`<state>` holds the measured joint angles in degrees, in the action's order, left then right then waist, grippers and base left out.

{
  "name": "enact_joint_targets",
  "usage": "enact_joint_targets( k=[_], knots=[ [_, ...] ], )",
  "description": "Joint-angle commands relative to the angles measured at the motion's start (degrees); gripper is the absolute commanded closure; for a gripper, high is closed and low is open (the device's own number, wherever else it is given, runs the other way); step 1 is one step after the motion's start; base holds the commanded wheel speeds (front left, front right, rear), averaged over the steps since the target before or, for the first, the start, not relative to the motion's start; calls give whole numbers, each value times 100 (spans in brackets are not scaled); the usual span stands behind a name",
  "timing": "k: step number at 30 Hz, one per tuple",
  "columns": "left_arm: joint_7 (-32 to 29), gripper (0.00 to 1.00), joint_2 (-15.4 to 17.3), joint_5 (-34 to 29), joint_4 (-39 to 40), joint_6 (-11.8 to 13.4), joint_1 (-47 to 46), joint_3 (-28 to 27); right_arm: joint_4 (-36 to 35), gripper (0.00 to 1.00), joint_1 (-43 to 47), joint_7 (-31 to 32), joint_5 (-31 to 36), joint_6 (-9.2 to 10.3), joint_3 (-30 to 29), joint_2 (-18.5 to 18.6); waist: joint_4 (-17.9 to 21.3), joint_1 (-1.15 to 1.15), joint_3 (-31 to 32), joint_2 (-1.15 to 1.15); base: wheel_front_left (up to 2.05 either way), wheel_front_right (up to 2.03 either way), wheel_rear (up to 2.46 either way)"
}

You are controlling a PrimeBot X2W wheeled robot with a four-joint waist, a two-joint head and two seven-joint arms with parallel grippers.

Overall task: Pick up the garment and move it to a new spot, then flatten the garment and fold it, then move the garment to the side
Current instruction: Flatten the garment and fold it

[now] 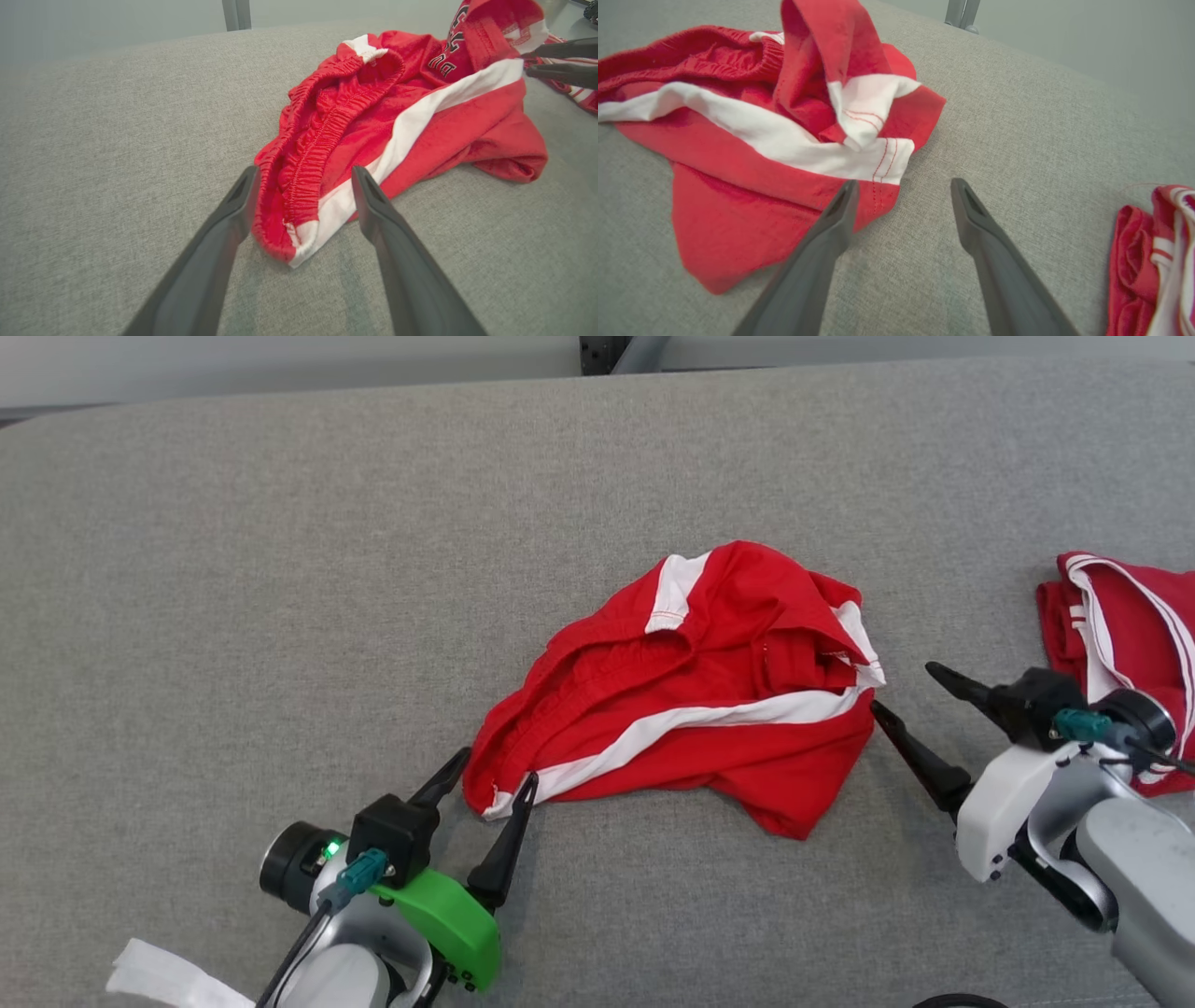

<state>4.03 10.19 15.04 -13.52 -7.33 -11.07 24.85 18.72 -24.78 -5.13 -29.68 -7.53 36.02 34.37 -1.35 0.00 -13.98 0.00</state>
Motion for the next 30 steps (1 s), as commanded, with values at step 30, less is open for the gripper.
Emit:
enact_joint_targets(
  k=[30],
  knots=[
    [-24,0,287,428,-123,63,-256,206,187,0,-1844,-814,-1217,9,2782,984,-165,0,-465,0,0,0,0]
  ],
)
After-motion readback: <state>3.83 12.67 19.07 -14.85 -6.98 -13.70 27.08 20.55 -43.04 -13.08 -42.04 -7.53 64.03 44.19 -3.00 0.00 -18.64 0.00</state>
